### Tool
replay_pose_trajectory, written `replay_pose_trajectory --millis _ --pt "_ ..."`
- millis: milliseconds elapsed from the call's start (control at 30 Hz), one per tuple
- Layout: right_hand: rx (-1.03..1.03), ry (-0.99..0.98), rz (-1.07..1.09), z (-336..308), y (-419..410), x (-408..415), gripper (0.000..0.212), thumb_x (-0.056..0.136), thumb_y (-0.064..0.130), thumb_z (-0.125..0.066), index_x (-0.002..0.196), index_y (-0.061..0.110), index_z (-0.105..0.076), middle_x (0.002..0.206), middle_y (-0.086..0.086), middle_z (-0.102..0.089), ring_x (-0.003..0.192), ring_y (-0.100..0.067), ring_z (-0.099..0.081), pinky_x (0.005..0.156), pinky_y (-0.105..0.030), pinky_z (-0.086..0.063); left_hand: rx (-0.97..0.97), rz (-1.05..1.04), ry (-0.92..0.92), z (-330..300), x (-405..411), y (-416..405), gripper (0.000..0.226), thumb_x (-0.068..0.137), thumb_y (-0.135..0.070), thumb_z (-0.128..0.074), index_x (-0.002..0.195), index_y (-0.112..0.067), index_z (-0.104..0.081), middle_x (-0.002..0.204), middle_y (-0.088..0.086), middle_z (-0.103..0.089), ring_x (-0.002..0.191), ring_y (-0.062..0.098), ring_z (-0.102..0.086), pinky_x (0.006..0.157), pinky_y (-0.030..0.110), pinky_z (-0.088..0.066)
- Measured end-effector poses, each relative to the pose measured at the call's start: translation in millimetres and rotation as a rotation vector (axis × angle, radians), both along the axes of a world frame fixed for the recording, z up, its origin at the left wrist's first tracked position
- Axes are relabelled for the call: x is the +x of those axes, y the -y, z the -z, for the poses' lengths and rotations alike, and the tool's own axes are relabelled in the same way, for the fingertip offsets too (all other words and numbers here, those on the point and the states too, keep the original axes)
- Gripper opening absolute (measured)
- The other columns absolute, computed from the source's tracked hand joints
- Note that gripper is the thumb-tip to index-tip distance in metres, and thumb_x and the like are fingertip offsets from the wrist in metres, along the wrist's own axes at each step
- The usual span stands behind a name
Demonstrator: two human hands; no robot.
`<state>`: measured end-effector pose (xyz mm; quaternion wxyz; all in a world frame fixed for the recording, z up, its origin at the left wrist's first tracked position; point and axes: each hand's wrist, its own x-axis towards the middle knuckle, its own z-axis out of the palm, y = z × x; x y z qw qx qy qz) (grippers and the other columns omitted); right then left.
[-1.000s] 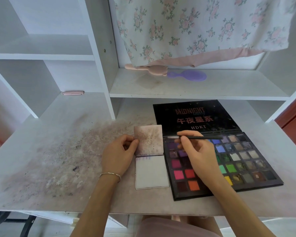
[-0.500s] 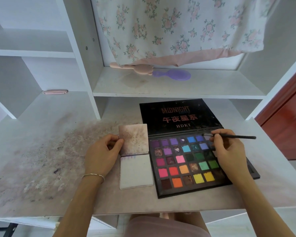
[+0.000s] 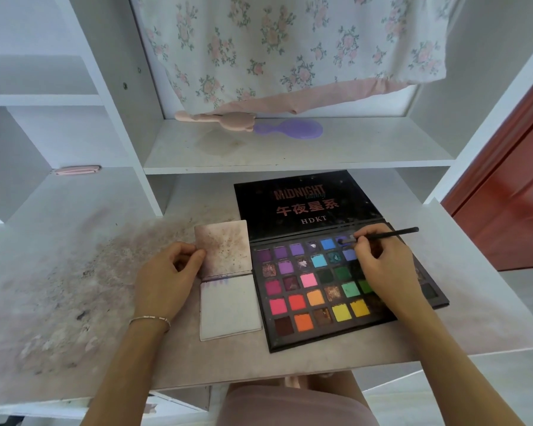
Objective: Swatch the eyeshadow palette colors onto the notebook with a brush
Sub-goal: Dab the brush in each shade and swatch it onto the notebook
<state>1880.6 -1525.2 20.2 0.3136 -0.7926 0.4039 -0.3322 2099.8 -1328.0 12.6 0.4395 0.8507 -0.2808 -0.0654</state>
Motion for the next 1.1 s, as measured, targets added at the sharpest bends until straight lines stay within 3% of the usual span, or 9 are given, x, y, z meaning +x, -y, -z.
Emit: replay_pose_trajectory --millis 100,233,533,633,700,867,933,1033,1100 --pt "0.005 0.022 0.014 0 0 -1 0.012 0.089 0.008 -0.050 0.087 0.019 -0.050 0.071 0.015 -0.054 0.067 0.001 -0.054 0.053 -0.011 -0.037 0.009 0.002 0.019 0 0 0 0.004 0.085 -0.022 -0.063 0.081 -0.022 -0.062 0.073 -0.012 -0.059 0.069 0.000 -0.052 0.062 0.010 -0.033" --pt "0.002 -0.003 -0.013 -1 0 -1 0.009 0.090 0.010 -0.050 0.090 0.019 -0.051 0.074 0.017 -0.053 0.069 0.003 -0.054 0.051 -0.007 -0.037 0.009 0.004 0.023 0 1 0 0.003 0.085 -0.022 -0.063 0.082 -0.021 -0.063 0.075 -0.009 -0.061 0.070 0.006 -0.054 0.062 0.011 -0.034" --pt "0.015 0.018 -0.004 0 -1 -2 0.008 0.090 0.009 -0.050 0.091 0.017 -0.051 0.074 0.017 -0.054 0.070 0.003 -0.055 0.047 -0.006 -0.042 0.003 0.014 0.026 1 1 -1 0.003 0.085 -0.023 -0.062 0.083 -0.024 -0.063 0.071 -0.018 -0.057 0.070 -0.006 -0.051 0.061 0.010 -0.033" --pt "0.034 0.074 0.001 -3 -3 -3 0.010 0.089 0.008 -0.050 0.088 0.018 -0.051 0.073 0.012 -0.057 0.073 -0.003 -0.058 0.054 -0.014 -0.046 -0.006 0.013 0.027 1 1 -1 0.004 0.085 -0.022 -0.063 0.081 -0.023 -0.063 0.071 -0.015 -0.058 0.069 -0.005 -0.051 0.061 0.011 -0.034" --pt "0.077 0.135 -0.035 -7 -9 -2 0.014 0.089 0.006 -0.050 0.086 0.020 -0.051 0.076 0.010 -0.059 0.074 -0.004 -0.060 0.055 -0.018 -0.051 -0.012 0.009 0.022 1 1 -1 0.007 0.085 -0.021 -0.064 0.079 -0.024 -0.062 0.071 -0.014 -0.059 0.069 -0.003 -0.052 0.061 0.012 -0.035" --pt "0.187 0.251 -0.217 -19 -39 15 0.027 0.087 -0.002 -0.049 0.081 0.024 -0.054 0.074 0.008 -0.062 0.071 0.003 -0.061 0.060 -0.009 -0.049 -0.020 0.004 0.013 1 1 -1 0.007 0.084 -0.021 -0.064 0.078 -0.024 -0.062 0.069 -0.019 -0.058 0.070 -0.005 -0.053 0.060 0.011 -0.035" --pt "0.225 0.273 -0.293 -22 -54 25 0.026 0.087 -0.002 -0.049 0.080 0.022 -0.056 0.068 0.006 -0.063 0.067 -0.001 -0.061 0.061 -0.013 -0.050 -0.022 0.008 0.009 0 1 -1 0.008 0.084 -0.022 -0.064 0.078 -0.027 -0.062 0.070 -0.021 -0.058 0.070 -0.005 -0.053 0.060 0.011 -0.035" --pt "0.275 0.251 -0.383 -22 -73 41 0.022 0.088 0.004 -0.051 0.080 0.023 -0.058 0.070 0.003 -0.064 0.069 -0.013 -0.063 0.064 -0.031 -0.052 -0.024 0.010 0.008 0 0 -1 0.013 0.085 -0.023 -0.063 0.076 -0.031 -0.060 0.071 -0.019 -0.060 0.071 -0.004 -0.055 0.061 0.012 -0.036" --pt "0.291 0.218 -0.436 -21 -81 51 0.020 0.088 0.008 -0.052 0.080 0.026 -0.059 0.071 0.004 -0.065 0.070 -0.016 -0.063 0.065 -0.033 -0.052 -0.021 0.010 0.010 0 0 -1 0.011 0.085 -0.023 -0.063 0.076 -0.030 -0.061 0.072 -0.017 -0.061 0.072 -0.001 -0.056 0.061 0.013 -0.038"
